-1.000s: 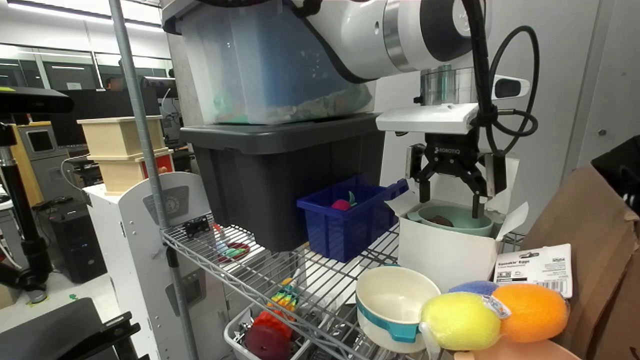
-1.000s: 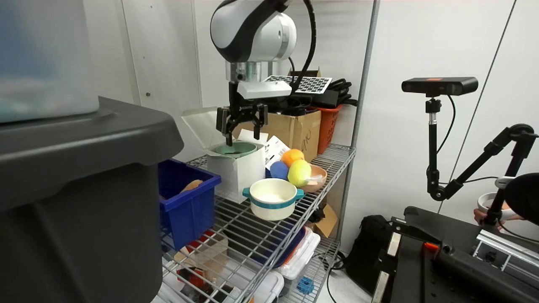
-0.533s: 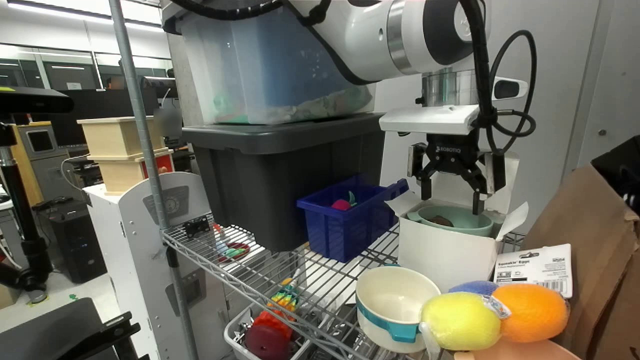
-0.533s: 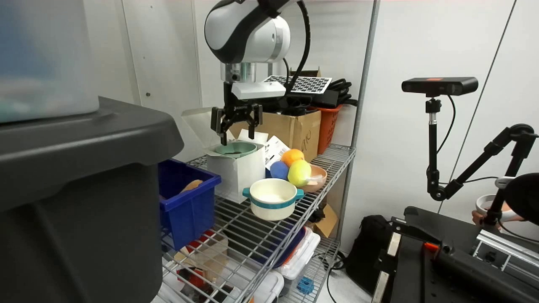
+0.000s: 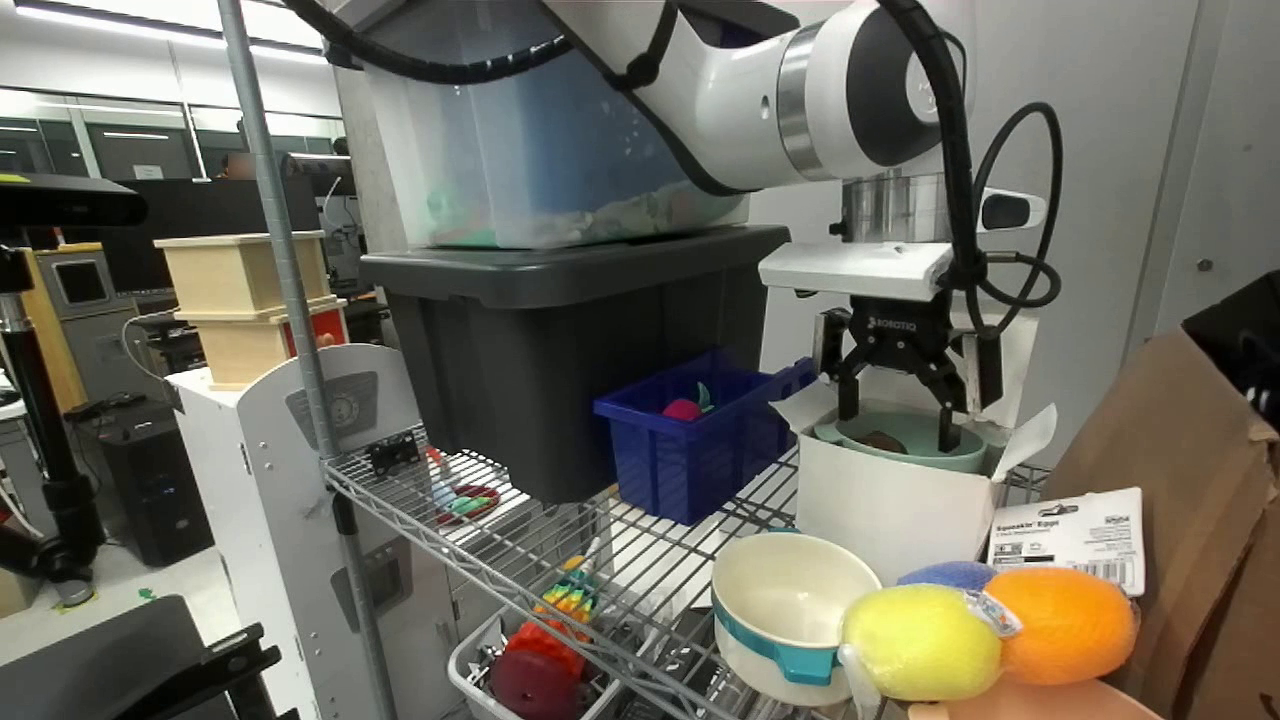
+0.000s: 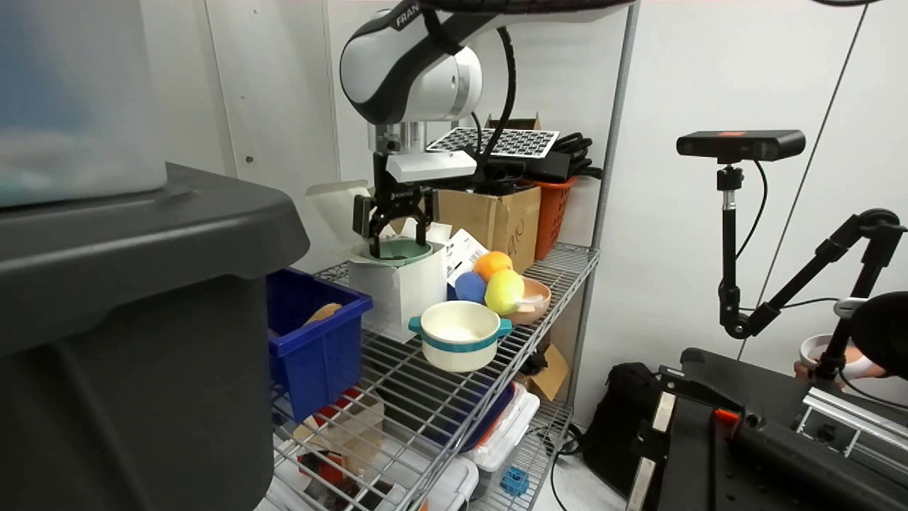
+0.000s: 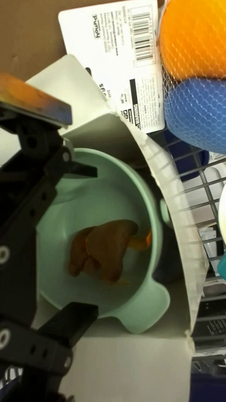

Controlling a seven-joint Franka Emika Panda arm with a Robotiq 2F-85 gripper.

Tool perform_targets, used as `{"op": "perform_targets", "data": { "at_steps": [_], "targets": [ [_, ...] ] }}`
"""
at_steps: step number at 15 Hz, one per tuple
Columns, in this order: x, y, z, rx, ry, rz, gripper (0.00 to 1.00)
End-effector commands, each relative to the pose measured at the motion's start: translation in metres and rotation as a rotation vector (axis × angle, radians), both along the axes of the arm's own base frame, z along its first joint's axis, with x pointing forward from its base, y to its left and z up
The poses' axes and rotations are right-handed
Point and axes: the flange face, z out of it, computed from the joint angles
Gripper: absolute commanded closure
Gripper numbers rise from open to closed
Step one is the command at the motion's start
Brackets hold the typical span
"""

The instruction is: Take the thing in the box out

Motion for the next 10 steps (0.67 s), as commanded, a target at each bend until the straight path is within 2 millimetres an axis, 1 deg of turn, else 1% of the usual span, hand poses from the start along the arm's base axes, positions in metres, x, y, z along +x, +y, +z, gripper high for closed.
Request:
{"op": "perform_targets", "data": {
  "at_steps": [1,5,6,8,9,10],
  "targets": [
    [0.005,-0.002,-0.006,0.022,0.009,-0.012,0.0],
    [0.006,-0.003,-0.013,0.021,0.012,-0.013,0.01],
    [0.006,-0.002,-0.015,0.021,0.013,-0.015,0.24],
    [0.006,-0.003,-0.014,0.02,0.012,-0.017,0.29],
    [0.006,-0.002,-0.009,0.028,0.012,-0.018,0.36],
    [0.006,-0.001,-0.004,0.034,0.01,-0.016,0.45]
  ]
}}
